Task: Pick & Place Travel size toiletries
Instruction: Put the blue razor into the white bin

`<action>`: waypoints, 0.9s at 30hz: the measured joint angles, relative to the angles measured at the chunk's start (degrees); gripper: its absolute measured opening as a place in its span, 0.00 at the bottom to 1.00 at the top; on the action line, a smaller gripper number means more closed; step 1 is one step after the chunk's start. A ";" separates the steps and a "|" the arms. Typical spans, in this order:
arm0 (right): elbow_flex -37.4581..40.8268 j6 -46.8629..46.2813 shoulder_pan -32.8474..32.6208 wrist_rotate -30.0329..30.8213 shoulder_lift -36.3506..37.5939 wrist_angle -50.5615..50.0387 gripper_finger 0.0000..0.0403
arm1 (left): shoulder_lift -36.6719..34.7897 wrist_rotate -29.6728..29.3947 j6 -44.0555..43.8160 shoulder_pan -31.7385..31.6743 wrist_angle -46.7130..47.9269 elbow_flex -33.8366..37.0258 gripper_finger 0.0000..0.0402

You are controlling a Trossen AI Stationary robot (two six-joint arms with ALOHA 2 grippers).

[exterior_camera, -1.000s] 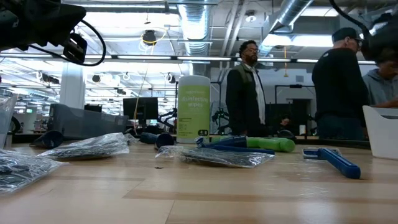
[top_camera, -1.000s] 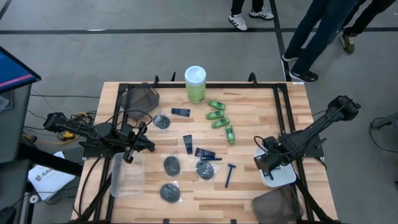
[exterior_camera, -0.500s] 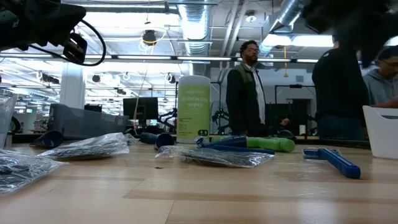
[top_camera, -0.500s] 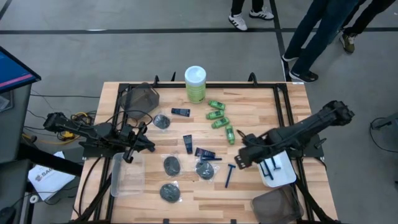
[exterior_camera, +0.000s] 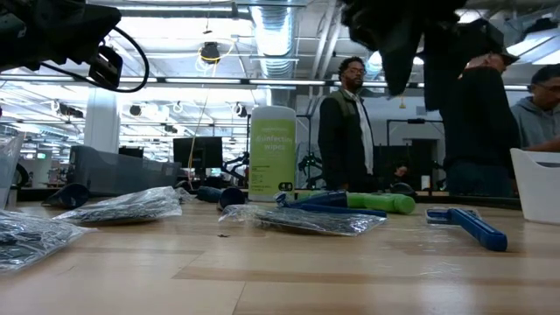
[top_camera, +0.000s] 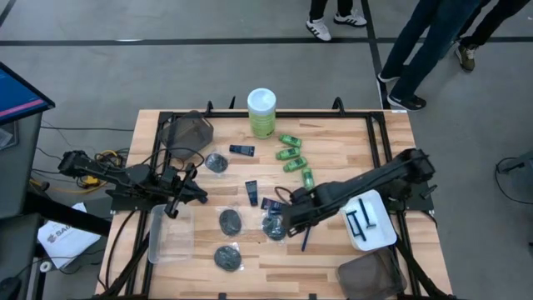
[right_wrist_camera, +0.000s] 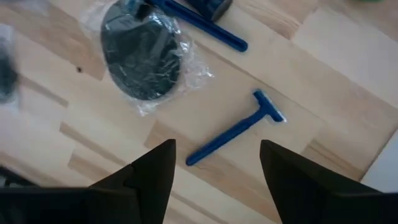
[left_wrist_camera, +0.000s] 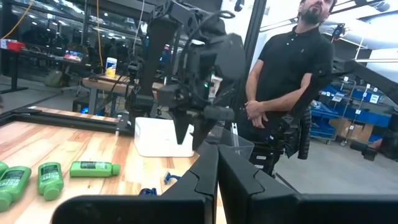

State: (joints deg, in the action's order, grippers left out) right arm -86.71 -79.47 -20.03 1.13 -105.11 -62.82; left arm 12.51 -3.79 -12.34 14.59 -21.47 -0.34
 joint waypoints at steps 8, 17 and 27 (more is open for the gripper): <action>-2.04 -0.03 -0.13 0.71 -5.96 2.93 0.57 | 0.02 0.00 0.00 0.02 -0.13 0.00 0.01; -2.06 -0.05 -0.06 0.05 -6.26 4.58 0.54 | 0.66 -0.02 0.00 0.00 -0.20 0.00 0.01; -2.04 -5.78 1.09 -4.10 -6.69 2.71 0.51 | 0.87 -0.02 0.00 0.02 -0.57 0.00 0.01</action>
State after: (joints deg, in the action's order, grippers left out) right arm -88.75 -85.25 -18.94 -2.97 -111.80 -60.11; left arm 13.39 -3.81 -12.34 14.61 -22.04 -0.34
